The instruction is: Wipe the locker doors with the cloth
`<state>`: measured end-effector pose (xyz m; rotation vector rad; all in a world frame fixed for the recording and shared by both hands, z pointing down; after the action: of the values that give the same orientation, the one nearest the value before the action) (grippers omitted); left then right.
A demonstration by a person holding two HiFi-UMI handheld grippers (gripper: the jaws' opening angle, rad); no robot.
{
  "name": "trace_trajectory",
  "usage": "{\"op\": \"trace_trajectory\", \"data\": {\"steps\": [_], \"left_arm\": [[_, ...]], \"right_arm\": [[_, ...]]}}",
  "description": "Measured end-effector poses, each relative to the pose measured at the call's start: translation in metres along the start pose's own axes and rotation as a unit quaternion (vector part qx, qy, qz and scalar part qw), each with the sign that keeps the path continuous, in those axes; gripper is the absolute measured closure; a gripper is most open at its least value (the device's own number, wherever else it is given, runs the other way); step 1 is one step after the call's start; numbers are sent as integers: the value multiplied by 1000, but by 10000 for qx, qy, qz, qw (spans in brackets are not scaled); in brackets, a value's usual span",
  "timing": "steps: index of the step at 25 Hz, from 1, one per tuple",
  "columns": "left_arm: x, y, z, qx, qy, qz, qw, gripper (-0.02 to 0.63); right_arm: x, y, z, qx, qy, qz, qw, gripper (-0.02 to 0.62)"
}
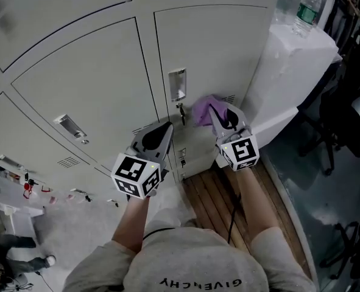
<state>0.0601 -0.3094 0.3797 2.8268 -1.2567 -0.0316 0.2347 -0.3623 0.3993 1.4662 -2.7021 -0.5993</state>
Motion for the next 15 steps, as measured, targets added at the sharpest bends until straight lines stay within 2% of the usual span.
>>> {"op": "trace_trajectory", "data": {"steps": [8, 12, 15], "left_arm": [[-9, 8, -9, -140, 36, 36, 9999, 607], [-13, 9, -14, -136, 92, 45, 9999, 607], [-16, 8, -19, -140, 150, 62, 9998, 607]], "right_arm": [[24, 63, -6, 254, -20, 656, 9975, 540], [32, 72, -7, 419, -75, 678, 9968, 540], [34, 72, -7, 313, -79, 680, 9972, 540]]}}
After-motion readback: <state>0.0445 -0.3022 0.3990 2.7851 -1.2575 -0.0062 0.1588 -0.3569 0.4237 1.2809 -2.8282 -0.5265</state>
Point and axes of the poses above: the fingertips, and each gripper's own axes: x forward along the fingers, y to its left, z out of its top, the point moved 5 cm from there along -x, backward along the fingers, and after that the axes turned 2 degrees about z, right-handed, at the moved point
